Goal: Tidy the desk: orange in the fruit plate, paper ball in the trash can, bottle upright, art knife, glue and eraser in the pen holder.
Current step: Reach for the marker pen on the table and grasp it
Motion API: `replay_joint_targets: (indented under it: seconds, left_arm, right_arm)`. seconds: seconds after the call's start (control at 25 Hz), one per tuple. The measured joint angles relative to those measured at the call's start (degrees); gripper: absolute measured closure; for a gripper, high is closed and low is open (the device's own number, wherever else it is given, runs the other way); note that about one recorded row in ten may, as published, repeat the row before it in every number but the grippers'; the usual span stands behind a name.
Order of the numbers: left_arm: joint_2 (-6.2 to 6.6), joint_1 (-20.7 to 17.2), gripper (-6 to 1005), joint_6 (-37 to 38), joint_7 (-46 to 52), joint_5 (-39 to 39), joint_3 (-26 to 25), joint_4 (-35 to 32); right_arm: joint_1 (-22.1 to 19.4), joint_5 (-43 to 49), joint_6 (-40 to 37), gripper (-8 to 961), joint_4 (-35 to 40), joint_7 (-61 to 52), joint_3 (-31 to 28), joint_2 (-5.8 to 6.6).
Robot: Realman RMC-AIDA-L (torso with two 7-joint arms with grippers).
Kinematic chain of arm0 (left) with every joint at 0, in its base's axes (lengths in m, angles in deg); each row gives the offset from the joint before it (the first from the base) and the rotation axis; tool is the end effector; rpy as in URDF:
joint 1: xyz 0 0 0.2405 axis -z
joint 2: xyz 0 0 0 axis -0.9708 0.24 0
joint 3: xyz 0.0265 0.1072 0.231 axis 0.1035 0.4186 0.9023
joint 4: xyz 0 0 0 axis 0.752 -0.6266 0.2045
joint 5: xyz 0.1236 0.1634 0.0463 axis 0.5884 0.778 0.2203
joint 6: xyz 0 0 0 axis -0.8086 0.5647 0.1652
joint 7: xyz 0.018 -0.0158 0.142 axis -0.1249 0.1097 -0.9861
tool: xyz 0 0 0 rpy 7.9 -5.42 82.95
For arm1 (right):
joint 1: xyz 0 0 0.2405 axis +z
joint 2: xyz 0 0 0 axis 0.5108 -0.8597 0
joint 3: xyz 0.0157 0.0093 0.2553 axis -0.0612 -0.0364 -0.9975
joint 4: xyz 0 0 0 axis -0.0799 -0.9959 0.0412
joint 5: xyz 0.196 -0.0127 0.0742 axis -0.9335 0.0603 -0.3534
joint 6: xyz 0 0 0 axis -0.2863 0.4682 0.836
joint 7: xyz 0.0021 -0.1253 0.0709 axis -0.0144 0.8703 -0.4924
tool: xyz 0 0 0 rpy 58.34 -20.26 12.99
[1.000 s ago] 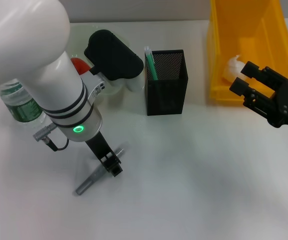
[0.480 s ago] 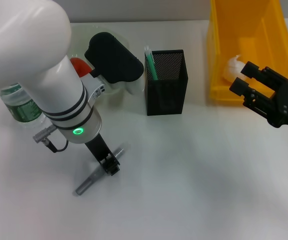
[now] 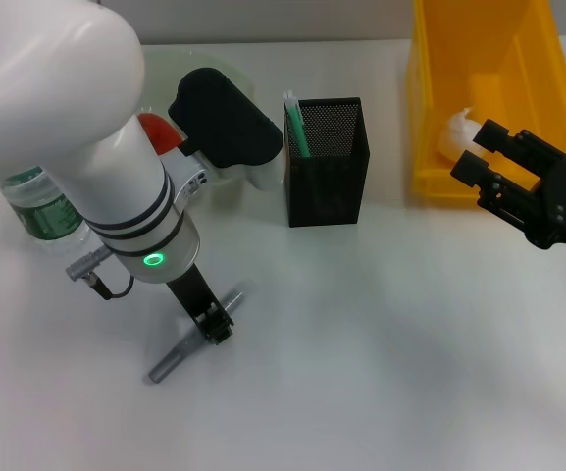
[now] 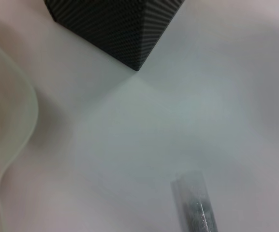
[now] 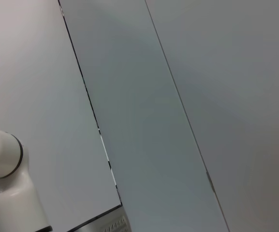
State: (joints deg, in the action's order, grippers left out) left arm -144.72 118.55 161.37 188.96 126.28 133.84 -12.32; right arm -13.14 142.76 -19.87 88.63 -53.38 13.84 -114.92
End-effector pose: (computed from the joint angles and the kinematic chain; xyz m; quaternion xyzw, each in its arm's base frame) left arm -0.1633 0.3305 -0.0836 -0.9068 -0.2675 0.2997 0.1278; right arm 0.2844 0.2691 0.0029 -0.8247 0.2196 0.4678 0.2298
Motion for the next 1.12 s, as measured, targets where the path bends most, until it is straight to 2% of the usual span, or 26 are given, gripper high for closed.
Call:
replay_joint_targets:
  seconds: [0.24, 0.52, 1.12]
  left_arm:
    - [0.00, 0.0, 711, -0.1, 0.0, 0.0, 0.4, 0.4]
    - [0.00, 0.0, 707, -0.1, 0.0, 0.0, 0.4, 0.6]
    - [-0.01, 0.1, 780, -0.1, -0.3, 0.1, 0.4, 0.8]
  right_arm:
    - [0.0, -0.1, 0.2, 313, 0.0, 0.0, 0.0, 0.00]
    - [0.1, -0.1, 0.2, 313, 0.0, 0.0, 0.0, 0.00]
    - [0.0, -0.2, 0.6, 313, 0.0, 0.0, 0.0, 0.00]
